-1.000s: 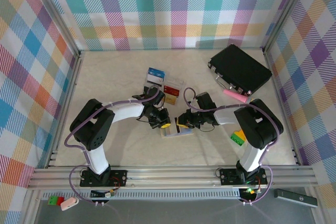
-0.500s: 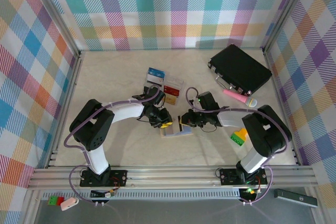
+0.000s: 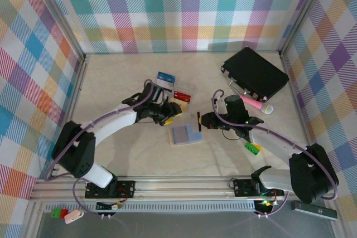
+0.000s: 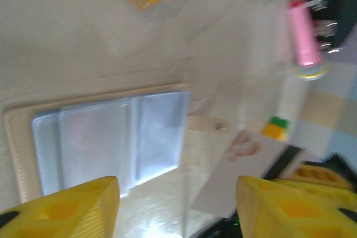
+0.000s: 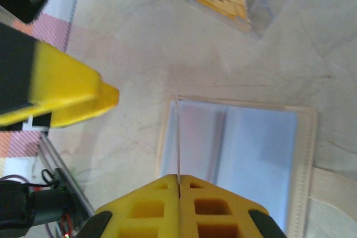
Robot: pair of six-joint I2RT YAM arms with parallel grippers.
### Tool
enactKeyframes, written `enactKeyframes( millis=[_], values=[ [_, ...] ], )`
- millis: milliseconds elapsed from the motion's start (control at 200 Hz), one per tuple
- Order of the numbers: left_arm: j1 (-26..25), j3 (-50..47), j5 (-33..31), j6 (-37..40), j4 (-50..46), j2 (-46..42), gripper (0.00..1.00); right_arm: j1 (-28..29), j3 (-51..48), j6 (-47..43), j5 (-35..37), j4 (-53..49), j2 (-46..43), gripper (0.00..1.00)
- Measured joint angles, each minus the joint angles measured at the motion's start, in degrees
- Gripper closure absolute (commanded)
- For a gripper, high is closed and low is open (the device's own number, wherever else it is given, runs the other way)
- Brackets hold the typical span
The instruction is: Take the credit cards out of the card holder
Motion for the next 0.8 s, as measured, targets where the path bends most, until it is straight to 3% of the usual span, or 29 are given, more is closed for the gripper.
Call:
enactKeyframes(
  millis=[300, 465, 600, 805],
  values=[
    [5.9, -3.1, 7.2, 0.4, 9.2, -9.9, 0.17, 0.0, 3.2, 10.1, -10.0, 10.4, 2.5, 0.98],
    [6.1, -3.1, 11.6, 1.4, 13.3, -10.4, 0.15, 0.0, 6.0, 15.9, -13.6, 16.9, 4.5, 0.97],
    [6.1, -3.1, 14.9, 1.3, 17.0, -10.4, 0.19, 0.0, 7.5, 19.9, -15.6, 21.7, 5.7, 0.97],
    [6.1, -3.1, 18.7, 1.0, 21.9, -10.3, 0.39, 0.0, 7.8, 25.2, -17.4, 28.1, 7.3, 0.97]
  ],
)
